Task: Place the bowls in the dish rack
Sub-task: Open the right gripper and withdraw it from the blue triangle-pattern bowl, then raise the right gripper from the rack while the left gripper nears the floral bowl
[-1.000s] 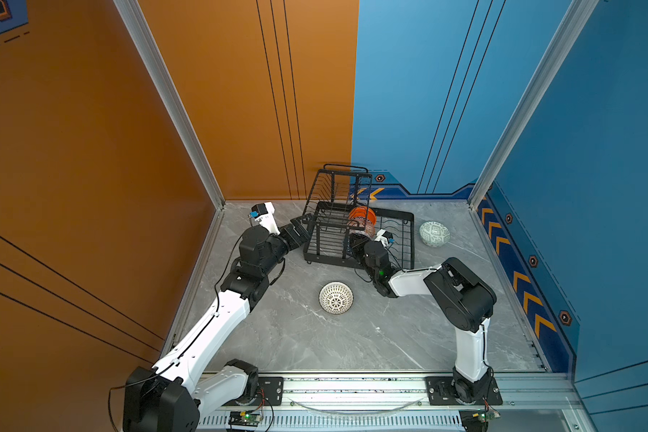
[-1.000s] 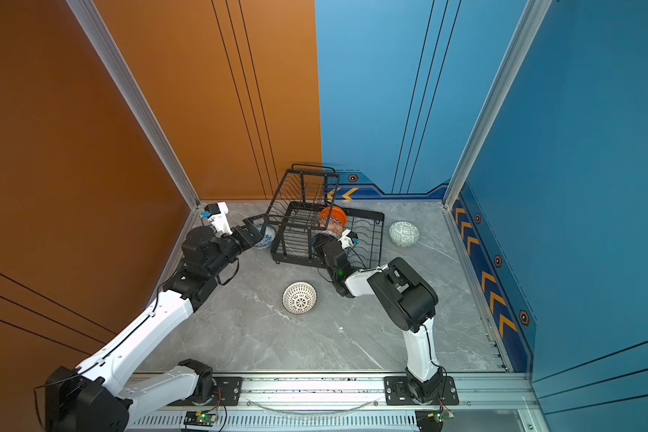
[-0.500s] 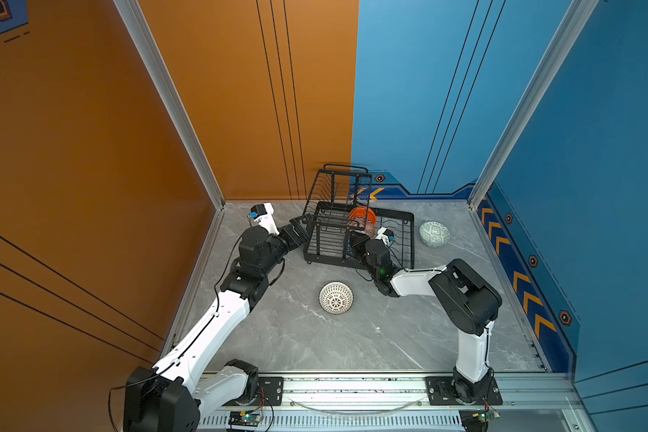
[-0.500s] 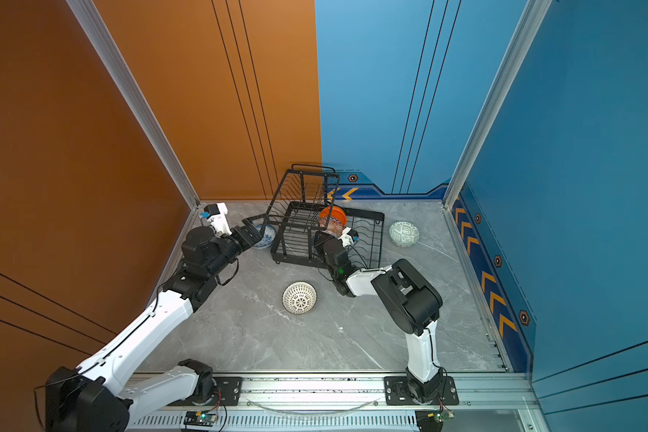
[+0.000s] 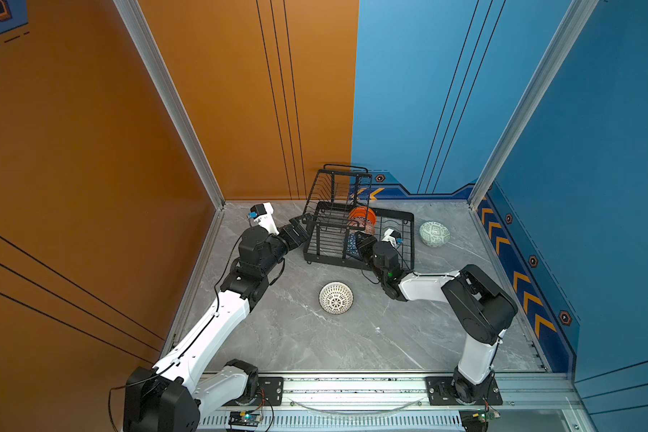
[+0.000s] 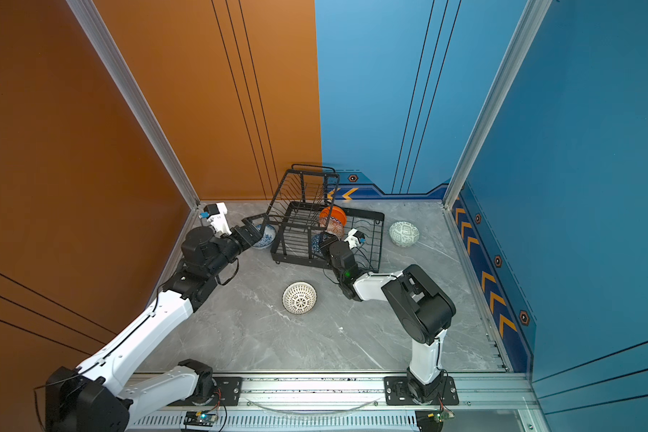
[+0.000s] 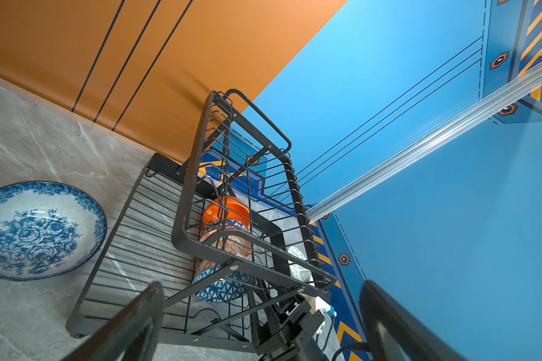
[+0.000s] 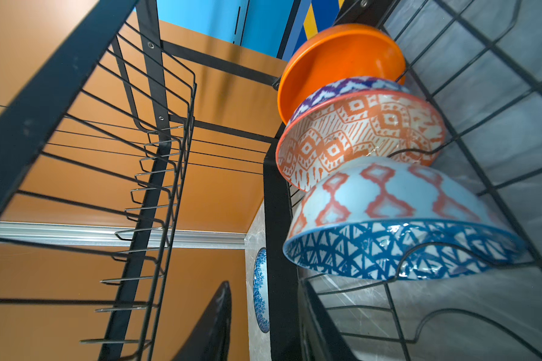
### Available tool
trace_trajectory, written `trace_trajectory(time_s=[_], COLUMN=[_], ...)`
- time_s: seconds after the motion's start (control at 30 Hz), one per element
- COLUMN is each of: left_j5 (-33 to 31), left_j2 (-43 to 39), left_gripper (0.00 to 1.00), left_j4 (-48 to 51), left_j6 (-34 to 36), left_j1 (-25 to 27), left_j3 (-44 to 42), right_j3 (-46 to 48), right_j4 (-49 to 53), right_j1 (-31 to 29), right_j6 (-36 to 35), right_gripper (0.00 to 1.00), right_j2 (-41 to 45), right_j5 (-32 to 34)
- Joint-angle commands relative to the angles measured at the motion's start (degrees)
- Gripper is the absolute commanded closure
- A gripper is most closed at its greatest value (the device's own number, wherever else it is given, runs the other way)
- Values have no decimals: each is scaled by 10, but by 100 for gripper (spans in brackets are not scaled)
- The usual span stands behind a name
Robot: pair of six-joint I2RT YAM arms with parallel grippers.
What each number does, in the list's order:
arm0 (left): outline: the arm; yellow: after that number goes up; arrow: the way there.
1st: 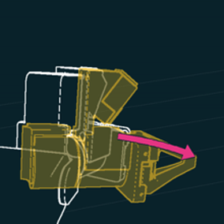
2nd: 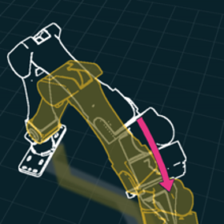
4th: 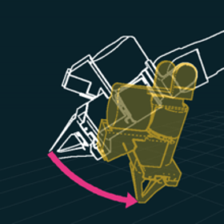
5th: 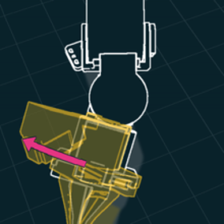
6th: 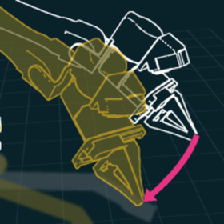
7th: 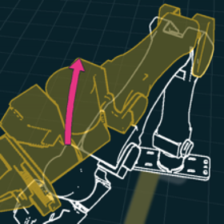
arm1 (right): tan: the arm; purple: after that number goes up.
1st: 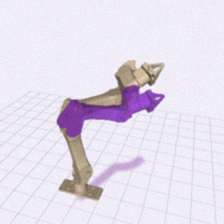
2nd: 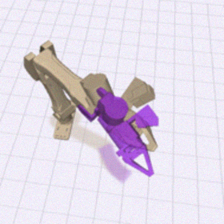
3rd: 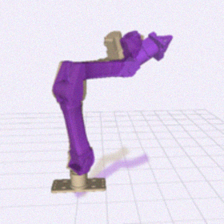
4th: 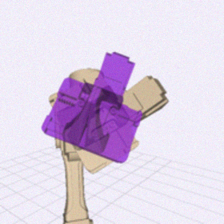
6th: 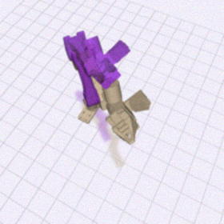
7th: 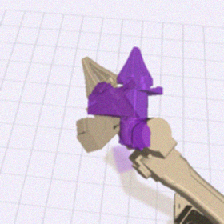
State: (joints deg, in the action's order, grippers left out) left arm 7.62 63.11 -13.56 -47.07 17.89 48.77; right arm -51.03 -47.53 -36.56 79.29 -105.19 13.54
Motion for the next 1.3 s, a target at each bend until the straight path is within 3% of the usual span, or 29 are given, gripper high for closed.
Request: trace_trajectory(time_s=[0.0,0.27,0.6,1.0,1.27], left_j5=[5,4,5,6,-29], left_j2=[-3,-3,3,-12,-51], left_gripper=[2,2,2,2,2], left_j4=[-14,-14,-14,28,130], left_j6=[-5,-5,-6,-2,1], left_j1=[-4,-2,0,6,2], left_j3=[-6,-6,-4,8,19], right_j3=[24,100,145,41,-23], right_j4=[6,35,150,411,522], right_j1=[6,30,115,211,212], right_j6=[-11,-30,-89,-219,-275], right_gripper=[61,41,1,0,0], right_j2=[33,126,242,303,303], right_j5=[-10,-21,-65,-126,-134])
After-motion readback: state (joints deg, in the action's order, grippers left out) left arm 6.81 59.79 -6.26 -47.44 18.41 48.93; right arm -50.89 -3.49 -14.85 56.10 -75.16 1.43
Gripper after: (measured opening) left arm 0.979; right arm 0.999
